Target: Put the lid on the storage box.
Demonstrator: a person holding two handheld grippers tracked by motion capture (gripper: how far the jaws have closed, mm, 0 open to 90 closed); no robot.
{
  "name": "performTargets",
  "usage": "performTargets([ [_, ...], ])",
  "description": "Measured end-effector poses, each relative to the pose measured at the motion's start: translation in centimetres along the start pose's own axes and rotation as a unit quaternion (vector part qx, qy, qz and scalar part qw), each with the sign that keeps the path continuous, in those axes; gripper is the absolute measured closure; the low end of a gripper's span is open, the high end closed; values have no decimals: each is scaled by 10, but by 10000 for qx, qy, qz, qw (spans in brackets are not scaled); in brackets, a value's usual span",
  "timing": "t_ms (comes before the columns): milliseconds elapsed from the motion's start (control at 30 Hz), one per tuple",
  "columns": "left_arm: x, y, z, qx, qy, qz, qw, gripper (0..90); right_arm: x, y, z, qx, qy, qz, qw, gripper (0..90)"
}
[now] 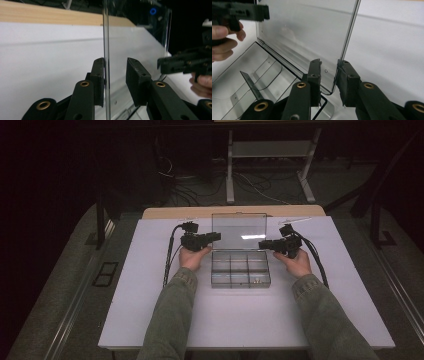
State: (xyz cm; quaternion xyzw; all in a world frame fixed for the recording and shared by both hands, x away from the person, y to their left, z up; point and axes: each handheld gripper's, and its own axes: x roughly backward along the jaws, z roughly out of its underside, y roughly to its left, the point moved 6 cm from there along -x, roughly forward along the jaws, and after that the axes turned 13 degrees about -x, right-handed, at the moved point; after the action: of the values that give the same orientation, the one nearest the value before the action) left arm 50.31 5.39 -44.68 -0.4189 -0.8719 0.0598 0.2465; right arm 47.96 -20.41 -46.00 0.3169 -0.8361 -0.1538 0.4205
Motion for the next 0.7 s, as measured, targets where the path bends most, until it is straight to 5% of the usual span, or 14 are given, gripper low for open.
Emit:
performTargets([
  [400,5,-3,-4,-8,-41,41,10000,718,1,7,-9,58,32,129,9999,634],
  [700,10,-8,-7,-124,48,143,9998,691,10,14,-28,-76,-312,-131,9994,630],
])
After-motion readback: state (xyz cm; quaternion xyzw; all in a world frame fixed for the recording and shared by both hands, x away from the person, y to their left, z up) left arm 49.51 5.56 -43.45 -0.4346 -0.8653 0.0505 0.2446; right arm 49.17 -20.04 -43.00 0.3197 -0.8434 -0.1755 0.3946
